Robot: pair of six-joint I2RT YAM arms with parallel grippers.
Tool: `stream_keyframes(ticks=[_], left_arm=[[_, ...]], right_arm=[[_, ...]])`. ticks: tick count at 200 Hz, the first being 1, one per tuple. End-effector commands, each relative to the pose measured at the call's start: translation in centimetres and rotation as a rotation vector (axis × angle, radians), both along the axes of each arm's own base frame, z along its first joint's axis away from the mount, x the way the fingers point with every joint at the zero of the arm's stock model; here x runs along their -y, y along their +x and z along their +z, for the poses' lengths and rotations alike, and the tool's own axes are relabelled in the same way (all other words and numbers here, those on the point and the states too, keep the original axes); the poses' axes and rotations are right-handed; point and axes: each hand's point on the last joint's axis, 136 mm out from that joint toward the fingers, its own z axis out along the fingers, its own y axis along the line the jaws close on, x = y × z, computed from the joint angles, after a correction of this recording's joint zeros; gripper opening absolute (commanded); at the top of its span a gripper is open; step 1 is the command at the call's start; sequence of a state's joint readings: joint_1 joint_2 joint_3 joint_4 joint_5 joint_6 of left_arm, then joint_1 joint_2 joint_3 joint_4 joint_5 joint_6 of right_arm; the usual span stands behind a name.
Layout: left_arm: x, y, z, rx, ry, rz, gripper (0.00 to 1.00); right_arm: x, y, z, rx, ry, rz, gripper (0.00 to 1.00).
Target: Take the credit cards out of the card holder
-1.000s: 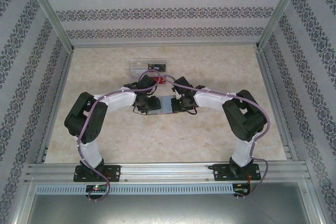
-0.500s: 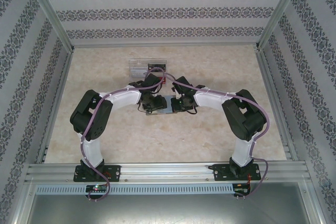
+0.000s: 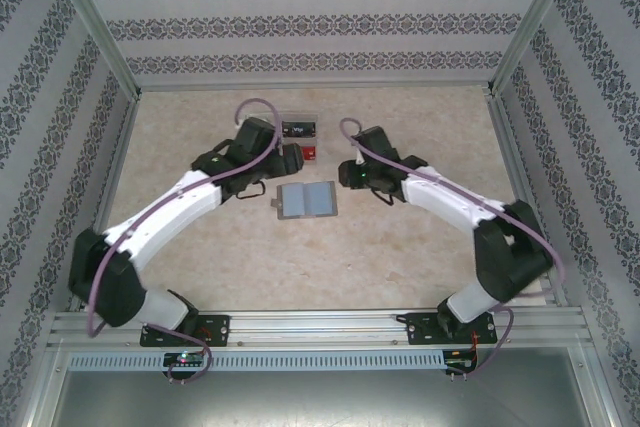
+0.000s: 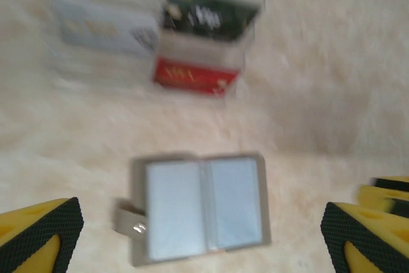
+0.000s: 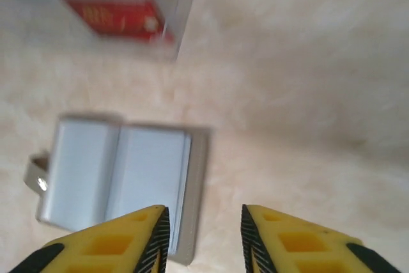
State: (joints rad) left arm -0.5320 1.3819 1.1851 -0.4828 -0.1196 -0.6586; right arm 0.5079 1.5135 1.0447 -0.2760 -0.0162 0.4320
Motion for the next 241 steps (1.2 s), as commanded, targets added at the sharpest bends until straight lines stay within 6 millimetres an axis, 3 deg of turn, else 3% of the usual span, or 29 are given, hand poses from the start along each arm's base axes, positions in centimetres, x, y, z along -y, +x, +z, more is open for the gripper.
stream_keyframes(ticks=[1,24,49,75,103,138,175,204,241], left_arm=[[-6.4,-0.9,1.0,0.065,0.172,0.188,1.00],[-10.4,-1.9,2.0,0.118,0.233,0.295,1.00],[-14.2,-2.8,1.6,0.171,0.341,0.397,1.00],[-17.0,-2.8,-0.3,0.131,0.458,0.411,1.00],[-20.3,-1.7,-2.9,0.072,0.512,0.427,1.00],[-25.4,0.0,-6.3,0.004,0.533,0.534,0.99],[-26.2,2.0,-11.0,-0.025,0.520,0.501,1.00],[-26.1,3.3,-13.9,-0.024,0.512,0.489,1.00],[-25.3,5.5,-14.3,0.011,0.503,0.414,0.99]], right_arm=[[4.0,1.2,3.3,0.165,-0.032,-0.118,0.55],[8.4,1.5,5.8,0.284,-0.014,-0.252,0.84],[12.0,1.7,6.9,0.383,0.025,-0.341,0.98],[14.4,1.9,5.4,0.411,-0.069,-0.351,0.98],[16.8,2.3,2.5,0.353,-0.200,-0.378,0.98],[19.9,3.3,1.7,0.421,-0.349,-0.470,0.98],[21.4,5.7,2.0,0.479,-0.461,-0.456,0.98],[22.1,7.2,0.6,0.363,-0.478,-0.433,0.98],[21.6,6.1,-2.0,0.324,-0.451,-0.398,0.98]])
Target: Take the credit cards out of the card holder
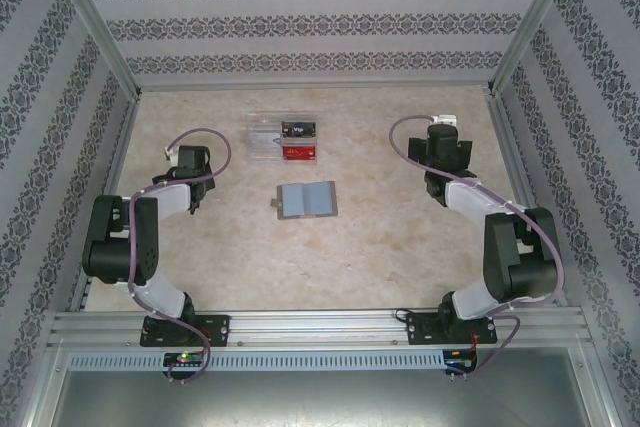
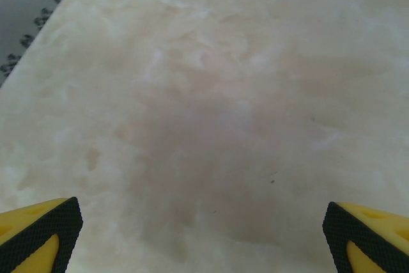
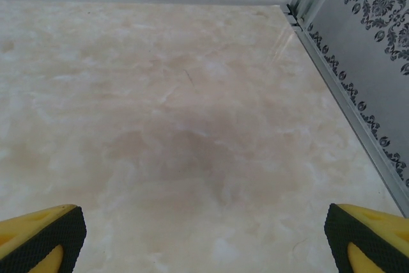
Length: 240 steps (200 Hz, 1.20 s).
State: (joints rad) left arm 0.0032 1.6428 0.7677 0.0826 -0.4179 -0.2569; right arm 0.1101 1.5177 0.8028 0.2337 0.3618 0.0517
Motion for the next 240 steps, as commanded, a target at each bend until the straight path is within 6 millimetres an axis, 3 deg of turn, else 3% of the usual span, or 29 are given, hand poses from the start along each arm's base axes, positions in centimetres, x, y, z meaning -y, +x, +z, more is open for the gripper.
stream_keyframes(ticks=[1,38,77,89,102,121,132,144,240], left_arm=[[0.2,2.8,1.9,0.112,0.000,-0.062,0.99],[1.5,2.3,3.1,0.219,-0.022,-0.148,1.00],[3.1,0.2,4.7,0.410,-0.018,-0.246,1.00],[3.4,0.5,4.6,0.404,-0.021,-0.268,1.00],[4.0,1.0,4.4,0.378,-0.014,-0.296,1.00],[6.6,1.1,3.2,0.377,-0.038,-0.446,1.00],[6.3,1.1,3.4,0.451,-0.008,-0.440,1.00],[5.7,0.8,3.0,0.394,-0.021,-0.391,1.00],[6.3,1.1,3.1,0.403,-0.024,-0.433,0.99]], right_arm=[[-0.3,-0.9,-1.7,-0.025,-0.001,0.028,0.98],[-0.4,-2.0,-2.7,0.109,0.023,0.068,0.98],[-0.4,-3.6,-2.5,0.224,0.108,0.127,0.98],[-0.6,-3.6,-2.8,0.274,0.112,0.147,0.98],[-0.9,-3.7,-3.2,0.218,0.114,0.167,0.98],[-0.9,-3.5,-2.9,0.250,0.119,0.170,0.98],[-0.9,-3.6,-3.2,0.225,0.122,0.173,0.98],[-0.9,-3.5,-3.0,0.241,0.121,0.172,0.98],[-0.9,-3.6,-3.1,0.233,0.116,0.172,0.98]])
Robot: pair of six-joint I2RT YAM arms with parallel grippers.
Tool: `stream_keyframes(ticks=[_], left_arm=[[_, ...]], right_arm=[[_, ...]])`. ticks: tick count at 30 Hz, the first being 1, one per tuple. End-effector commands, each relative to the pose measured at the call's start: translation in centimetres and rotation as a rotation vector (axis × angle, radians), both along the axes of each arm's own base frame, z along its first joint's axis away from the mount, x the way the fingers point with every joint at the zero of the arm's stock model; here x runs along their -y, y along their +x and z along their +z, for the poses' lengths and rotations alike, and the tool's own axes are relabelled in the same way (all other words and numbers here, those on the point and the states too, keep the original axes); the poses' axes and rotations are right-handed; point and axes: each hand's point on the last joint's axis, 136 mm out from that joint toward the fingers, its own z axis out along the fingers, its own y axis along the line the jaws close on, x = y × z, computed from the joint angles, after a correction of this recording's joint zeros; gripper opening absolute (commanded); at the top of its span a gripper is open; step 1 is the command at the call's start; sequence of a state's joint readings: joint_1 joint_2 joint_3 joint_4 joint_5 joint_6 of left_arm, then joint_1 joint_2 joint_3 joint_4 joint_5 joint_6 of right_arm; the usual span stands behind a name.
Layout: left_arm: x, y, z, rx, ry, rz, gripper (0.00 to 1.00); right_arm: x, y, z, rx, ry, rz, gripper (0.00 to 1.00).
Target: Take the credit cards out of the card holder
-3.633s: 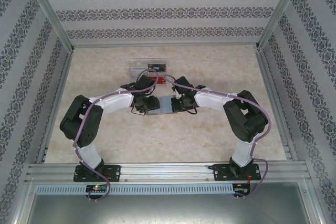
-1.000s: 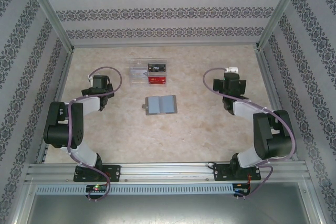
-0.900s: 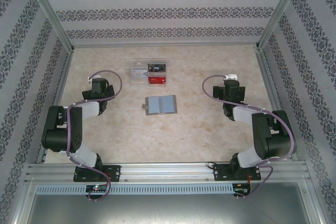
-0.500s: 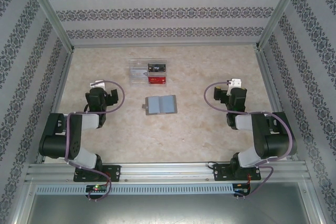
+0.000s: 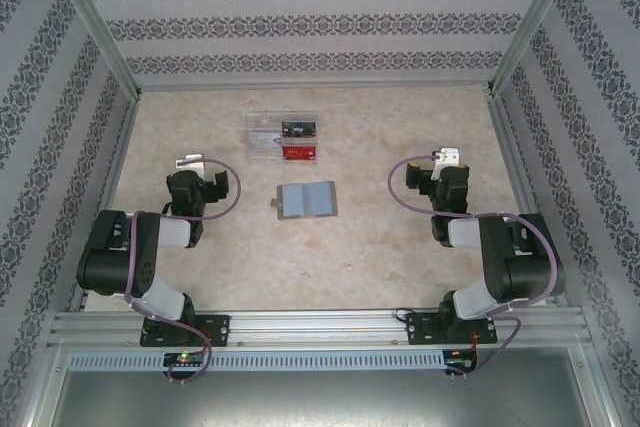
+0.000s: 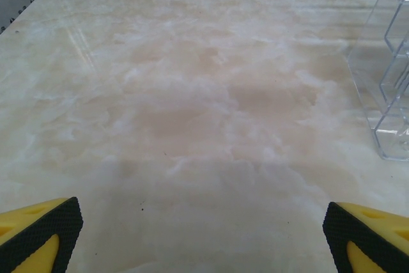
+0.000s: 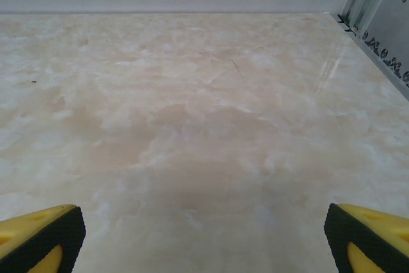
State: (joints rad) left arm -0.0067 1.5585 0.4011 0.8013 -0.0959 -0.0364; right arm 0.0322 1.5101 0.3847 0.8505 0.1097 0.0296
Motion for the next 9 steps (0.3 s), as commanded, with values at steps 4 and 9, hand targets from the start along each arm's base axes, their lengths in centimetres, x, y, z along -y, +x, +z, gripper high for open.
stream_keyframes(ticks=[4,9], left_arm=[[0.77,0.68,1.07,0.042,0.004,-0.040,0.99],[0.76,0.66,1.03,0.041,0.005,-0.041,0.99]], right_arm=[[-0.20,0.31,1.02,0.042,0.011,0.014,0.98],[-0.21,0.31,1.04,0.043,0.012,0.014,0.98]])
